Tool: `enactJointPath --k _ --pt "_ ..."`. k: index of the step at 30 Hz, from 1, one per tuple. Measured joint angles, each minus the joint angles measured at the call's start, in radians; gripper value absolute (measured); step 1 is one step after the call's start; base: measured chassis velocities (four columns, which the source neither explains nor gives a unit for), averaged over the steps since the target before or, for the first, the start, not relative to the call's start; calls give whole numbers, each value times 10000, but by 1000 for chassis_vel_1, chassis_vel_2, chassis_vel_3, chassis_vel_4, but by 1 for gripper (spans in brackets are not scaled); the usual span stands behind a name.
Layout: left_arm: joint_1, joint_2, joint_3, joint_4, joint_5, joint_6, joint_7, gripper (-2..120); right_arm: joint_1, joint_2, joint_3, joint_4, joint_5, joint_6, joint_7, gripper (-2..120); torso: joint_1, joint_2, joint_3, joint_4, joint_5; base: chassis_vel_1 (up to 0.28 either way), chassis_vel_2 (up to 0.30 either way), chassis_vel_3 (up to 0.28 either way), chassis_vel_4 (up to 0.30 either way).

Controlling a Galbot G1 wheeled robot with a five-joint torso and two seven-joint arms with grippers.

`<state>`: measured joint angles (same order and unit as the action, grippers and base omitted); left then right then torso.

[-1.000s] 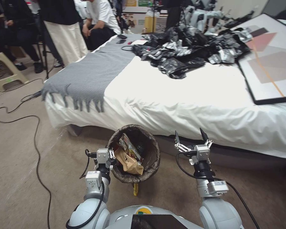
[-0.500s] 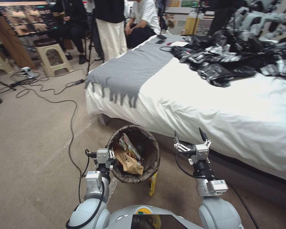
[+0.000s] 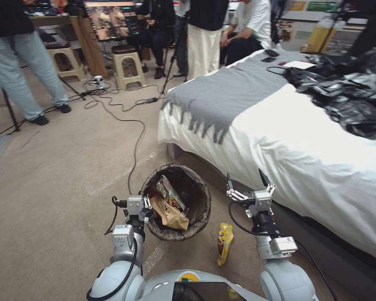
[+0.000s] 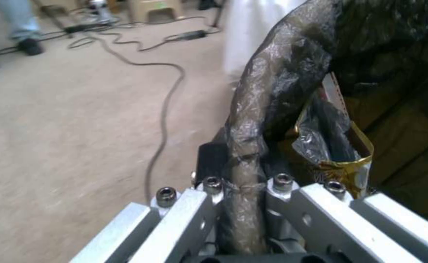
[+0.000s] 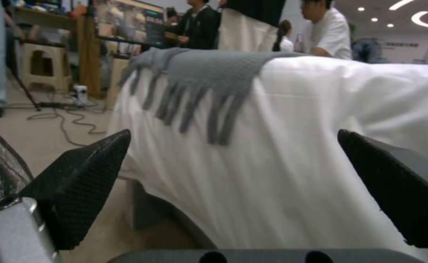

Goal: Pick up the trash bin, then pick up the garbage from the floor and place it into the trash bin.

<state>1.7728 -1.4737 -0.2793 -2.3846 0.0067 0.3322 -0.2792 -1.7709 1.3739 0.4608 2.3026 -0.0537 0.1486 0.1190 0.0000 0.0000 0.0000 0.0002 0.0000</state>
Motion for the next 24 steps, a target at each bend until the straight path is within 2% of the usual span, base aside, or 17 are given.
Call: enactJointPath --k 4,12,16,22,24 --pt "3 0 -2 -1 1 0 -1 2 -53 -10 -23 -4 2 -30 -5 100 0 0 0 3 0 92 102 107 84" --pt "-3 0 4 0 0 0 1 2 -104 -16 -182 -35 84 -259 56 100 0 0 0 -5 0 10 9 15 9" --pt "-1 0 2 0 0 0 0 2 -145 -28 -351 -58 361 -700 234 100 0 0 0 -2 0 0 0 0 0" --pt "-1 0 0 -1 0 0 1 2 -189 -149 -579 -234 1207 -1963 760 100 0 0 0 -2 0 0 0 0 0" --pt "-1 0 1 0 0 0 0 2 -175 -163 -581 -279 1250 -2027 807 100 0 0 0 -2 1 0 0 0 0"
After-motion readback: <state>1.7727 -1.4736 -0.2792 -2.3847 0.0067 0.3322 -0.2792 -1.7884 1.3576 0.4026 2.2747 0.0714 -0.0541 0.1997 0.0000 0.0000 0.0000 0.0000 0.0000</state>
